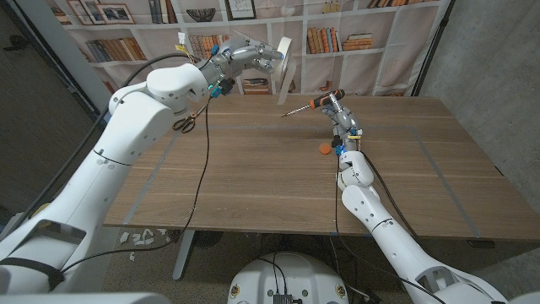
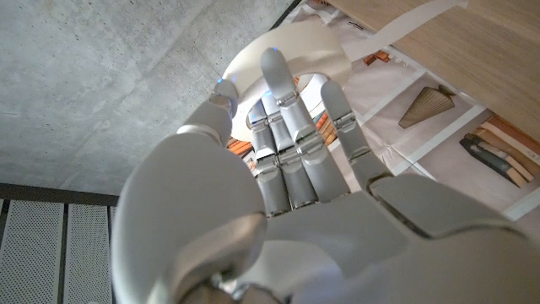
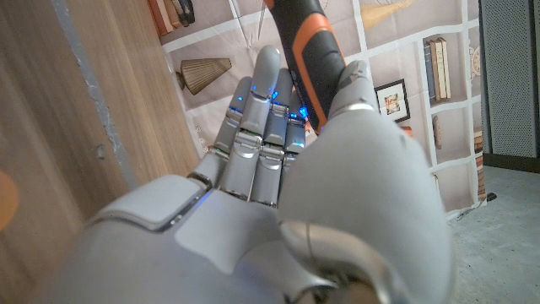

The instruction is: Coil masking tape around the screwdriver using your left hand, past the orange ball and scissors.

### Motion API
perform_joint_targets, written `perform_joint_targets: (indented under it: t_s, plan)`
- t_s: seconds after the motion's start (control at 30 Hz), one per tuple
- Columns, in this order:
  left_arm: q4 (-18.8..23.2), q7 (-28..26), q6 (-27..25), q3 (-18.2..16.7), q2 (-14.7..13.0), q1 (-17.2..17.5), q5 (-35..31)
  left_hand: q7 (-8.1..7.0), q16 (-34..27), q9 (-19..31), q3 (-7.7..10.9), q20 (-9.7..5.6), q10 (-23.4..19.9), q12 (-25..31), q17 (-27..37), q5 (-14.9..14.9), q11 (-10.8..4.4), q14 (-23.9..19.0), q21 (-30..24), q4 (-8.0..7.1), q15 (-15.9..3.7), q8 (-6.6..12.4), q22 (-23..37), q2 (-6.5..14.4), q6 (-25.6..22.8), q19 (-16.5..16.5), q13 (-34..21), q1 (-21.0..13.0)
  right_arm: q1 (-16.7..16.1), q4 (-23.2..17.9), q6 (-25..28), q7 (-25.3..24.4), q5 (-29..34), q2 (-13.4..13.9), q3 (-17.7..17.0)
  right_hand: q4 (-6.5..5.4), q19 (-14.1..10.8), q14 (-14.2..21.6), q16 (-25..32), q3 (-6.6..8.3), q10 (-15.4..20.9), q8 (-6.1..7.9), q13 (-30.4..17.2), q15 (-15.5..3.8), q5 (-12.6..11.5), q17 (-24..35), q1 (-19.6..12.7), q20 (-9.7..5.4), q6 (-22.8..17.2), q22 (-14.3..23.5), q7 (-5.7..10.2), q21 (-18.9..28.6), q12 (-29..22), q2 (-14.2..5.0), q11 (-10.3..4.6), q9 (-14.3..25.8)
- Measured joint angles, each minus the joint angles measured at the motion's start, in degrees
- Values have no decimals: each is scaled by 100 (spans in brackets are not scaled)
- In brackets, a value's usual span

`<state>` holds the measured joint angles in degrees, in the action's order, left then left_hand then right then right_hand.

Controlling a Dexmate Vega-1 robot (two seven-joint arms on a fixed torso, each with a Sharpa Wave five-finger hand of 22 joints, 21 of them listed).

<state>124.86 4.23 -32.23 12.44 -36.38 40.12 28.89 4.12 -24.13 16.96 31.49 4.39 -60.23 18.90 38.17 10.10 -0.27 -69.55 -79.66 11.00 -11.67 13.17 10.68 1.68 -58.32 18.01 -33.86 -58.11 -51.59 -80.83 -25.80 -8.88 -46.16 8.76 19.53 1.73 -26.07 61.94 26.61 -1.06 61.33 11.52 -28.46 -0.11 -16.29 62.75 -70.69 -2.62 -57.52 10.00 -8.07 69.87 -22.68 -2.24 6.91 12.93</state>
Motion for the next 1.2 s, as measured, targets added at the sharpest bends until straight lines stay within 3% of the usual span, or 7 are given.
perform_joint_targets:
  t_s: [0.27, 0.8, 1.2]
  plan:
    - [76, 200, -257, -53, -112, -37, 570, 60, 0, -10, 31, 31, -12, -20, 23, -17, 9, -24, -3, -3, 5, -43, 0, -30, -1, 30, 0, -30, 90, 148, -158, -41, 33, -95, -53, 0, 0, 0, 0, 0, 9, 0, 7, 0, 12, 2, 1, 0, 0, 0, 0, 0, 35, -2, -10, 0]
    - [-80, 460, -37, 92, -184, 39, 1085, 62, 0, -4, 43, 31, -32, -59, 47, -49, 28, -42, -2, -4, 20, -71, -29, -30, -3, 30, -4, -30, 196, 224, -398, -8, -117, -258, -179, 0, 51, 1, -44, 0, 9, 0, 15, -2, 53, 27, 7, 7, 1, 0, 0, 0, 57, -7, -10, 0]
    - [-547, 575, 56, 369, -269, 78, 1168, 63, 3, 22, 26, 9, -33, -76, 74, -66, 28, -59, -2, -21, 18, -93, -29, -30, -4, 8, -44, -30, 118, -39, -419, 377, -609, -292, -293, 0, 51, 23, -44, 1, 10, 0, 15, -23, 81, 26, 7, 7, 1, 0, 0, 0, 74, -7, -10, 0]
